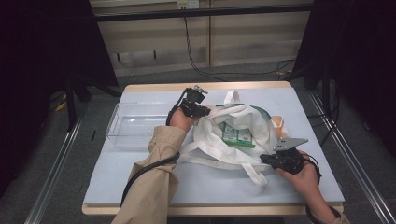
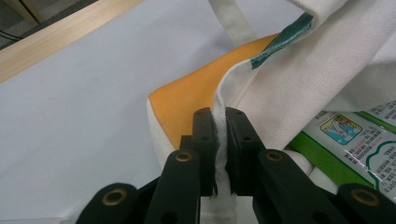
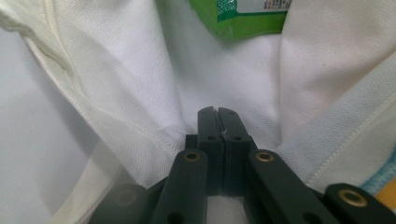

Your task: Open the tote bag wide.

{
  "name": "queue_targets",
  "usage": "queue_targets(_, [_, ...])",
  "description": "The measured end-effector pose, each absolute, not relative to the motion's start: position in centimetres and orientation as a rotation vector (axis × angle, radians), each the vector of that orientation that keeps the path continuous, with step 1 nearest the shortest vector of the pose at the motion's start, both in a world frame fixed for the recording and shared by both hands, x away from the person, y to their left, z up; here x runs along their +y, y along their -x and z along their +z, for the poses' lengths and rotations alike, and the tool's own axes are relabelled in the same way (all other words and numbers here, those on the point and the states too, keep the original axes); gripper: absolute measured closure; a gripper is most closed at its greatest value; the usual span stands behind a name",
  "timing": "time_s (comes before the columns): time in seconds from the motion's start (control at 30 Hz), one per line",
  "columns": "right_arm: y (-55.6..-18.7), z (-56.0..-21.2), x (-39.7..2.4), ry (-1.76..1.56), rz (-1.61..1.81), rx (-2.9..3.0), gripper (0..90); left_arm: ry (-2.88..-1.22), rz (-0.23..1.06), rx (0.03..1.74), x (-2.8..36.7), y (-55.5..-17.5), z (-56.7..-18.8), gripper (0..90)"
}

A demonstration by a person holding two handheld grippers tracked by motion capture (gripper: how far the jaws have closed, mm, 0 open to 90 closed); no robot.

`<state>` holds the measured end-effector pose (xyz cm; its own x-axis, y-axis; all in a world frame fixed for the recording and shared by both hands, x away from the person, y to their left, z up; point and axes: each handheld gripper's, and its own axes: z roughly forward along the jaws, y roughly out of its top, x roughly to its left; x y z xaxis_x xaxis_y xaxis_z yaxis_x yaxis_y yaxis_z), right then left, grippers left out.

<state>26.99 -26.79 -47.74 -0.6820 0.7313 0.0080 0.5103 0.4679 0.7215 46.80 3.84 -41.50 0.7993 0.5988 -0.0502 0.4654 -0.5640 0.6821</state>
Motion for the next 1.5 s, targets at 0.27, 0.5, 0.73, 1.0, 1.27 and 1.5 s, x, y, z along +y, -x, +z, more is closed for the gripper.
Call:
queue_targets(0.27, [-27.2,-47.8,-26.8,-1.047,1.041,2.425,88.9,-2.279,0.248,0.789,3.7,-46.8,-41.7,83.5])
queue_targets(0.5, [-27.2,-47.7,-26.7,-1.049,1.030,2.427,89.0,-2.284,0.234,0.803,3.6,-46.8,-41.8,83.5])
queue_targets(0.73, [-27.2,-47.7,-26.7,-1.050,1.029,2.427,88.9,-2.293,0.223,0.819,3.2,-46.9,-42.0,83.4])
queue_targets(1.0, [-27.2,-47.7,-26.7,-1.052,1.024,2.428,88.8,-2.350,0.244,0.816,2.6,-47.1,-42.3,83.4])
queue_targets(1.27, [-27.2,-47.8,-26.7,-1.050,1.034,2.429,88.6,-2.353,0.236,0.820,2.4,-47.3,-42.5,82.9])
queue_targets(1.5, [-27.2,-47.8,-26.7,-1.050,1.038,2.429,88.7,-2.278,0.226,0.841,3.4,-46.7,-41.7,81.2])
